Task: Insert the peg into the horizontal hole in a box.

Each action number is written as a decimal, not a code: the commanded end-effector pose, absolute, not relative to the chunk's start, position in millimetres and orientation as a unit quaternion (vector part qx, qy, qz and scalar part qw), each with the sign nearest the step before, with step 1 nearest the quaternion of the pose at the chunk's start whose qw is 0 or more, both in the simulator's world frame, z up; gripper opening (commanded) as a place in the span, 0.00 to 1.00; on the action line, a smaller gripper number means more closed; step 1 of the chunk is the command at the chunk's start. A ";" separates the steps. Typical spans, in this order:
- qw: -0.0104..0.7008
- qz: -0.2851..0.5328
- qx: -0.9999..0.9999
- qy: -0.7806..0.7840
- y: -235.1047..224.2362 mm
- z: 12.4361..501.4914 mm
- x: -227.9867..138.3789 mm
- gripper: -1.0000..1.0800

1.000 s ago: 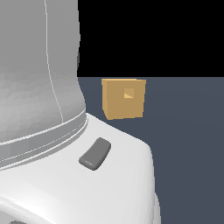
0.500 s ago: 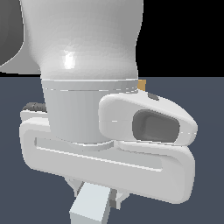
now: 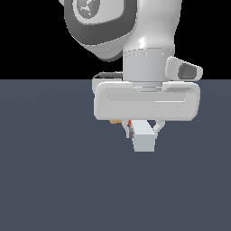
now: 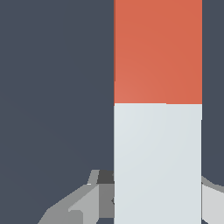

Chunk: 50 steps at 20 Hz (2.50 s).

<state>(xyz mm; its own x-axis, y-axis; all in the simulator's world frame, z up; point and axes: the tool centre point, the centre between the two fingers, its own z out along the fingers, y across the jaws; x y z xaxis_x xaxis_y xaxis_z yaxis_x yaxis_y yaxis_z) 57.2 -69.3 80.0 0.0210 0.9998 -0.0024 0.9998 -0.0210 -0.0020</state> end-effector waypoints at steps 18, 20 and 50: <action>0.000 0.000 0.629 0.777 60.9 122.3 107.9 0.00; 0.000 0.000 0.630 0.776 59.7 121.8 107.6 0.00; 0.001 0.001 0.629 0.777 154.4 123.7 86.3 0.00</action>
<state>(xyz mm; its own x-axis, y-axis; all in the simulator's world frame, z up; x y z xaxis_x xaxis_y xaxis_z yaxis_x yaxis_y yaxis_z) 86.0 151.8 121.6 -0.2110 0.9775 0.0007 0.9775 0.2110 -0.0015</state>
